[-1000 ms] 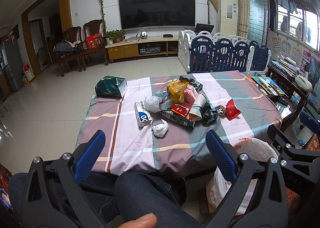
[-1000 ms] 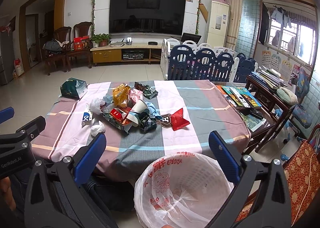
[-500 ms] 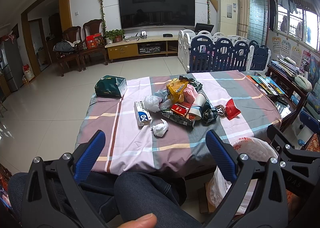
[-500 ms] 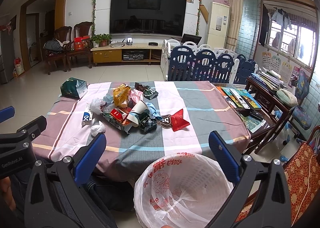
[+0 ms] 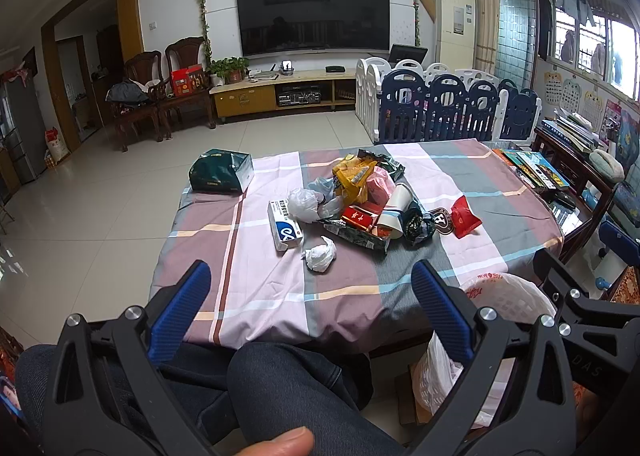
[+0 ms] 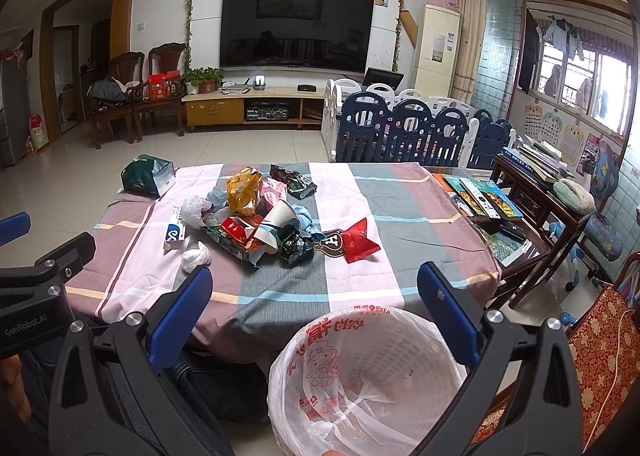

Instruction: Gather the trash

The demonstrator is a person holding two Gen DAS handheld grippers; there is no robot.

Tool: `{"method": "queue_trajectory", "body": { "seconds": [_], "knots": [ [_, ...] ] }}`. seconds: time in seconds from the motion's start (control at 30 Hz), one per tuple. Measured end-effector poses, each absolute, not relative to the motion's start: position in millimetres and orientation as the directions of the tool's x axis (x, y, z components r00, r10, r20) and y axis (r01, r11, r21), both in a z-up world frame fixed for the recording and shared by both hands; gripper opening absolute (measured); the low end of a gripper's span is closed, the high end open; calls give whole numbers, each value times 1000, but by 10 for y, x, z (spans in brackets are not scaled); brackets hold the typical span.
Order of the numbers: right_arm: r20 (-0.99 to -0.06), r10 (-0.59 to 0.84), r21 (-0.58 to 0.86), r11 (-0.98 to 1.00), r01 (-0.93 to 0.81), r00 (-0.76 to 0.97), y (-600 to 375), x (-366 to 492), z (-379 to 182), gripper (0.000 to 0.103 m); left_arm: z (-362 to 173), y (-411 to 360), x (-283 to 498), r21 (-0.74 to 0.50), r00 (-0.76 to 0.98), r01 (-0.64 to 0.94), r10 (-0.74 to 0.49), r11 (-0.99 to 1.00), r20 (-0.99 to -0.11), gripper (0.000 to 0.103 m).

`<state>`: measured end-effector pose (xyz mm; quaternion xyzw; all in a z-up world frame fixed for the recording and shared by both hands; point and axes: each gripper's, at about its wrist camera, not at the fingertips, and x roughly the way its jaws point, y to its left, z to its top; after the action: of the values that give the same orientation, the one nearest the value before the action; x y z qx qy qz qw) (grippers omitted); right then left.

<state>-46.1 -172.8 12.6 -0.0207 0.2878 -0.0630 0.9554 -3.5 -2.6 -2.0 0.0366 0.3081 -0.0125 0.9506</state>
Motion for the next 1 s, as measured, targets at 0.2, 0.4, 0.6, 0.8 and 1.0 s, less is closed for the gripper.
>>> {"method": "queue_trajectory", "body": {
  "seconds": [0.2,0.4,0.6,0.8,1.0],
  "knots": [
    [-547,-133,-77,991,109,827,-1696,-460,135,100,-19,-25,-33,62,809,47,-1,997,-587,100],
    [-546,-133,-78,991,109,827,-1688,-460,131,100,-17,-23,-26,62,808,47,-1,997,-589,100],
    [-547,-133,-78,991,107,827,-1684,-461,131,100,-17,-23,-24,62,808,46,-1,997,-589,100],
    [-546,-133,-77,991,108,827,-1678,-458,125,100,-18,-25,-26,62,807,47,-1,997,-590,100],
    [-549,-129,-80,992,102,826,-1681,-453,125,100,-17,-24,-25,61,807,46,-1,997,-591,100]
  ]
}}
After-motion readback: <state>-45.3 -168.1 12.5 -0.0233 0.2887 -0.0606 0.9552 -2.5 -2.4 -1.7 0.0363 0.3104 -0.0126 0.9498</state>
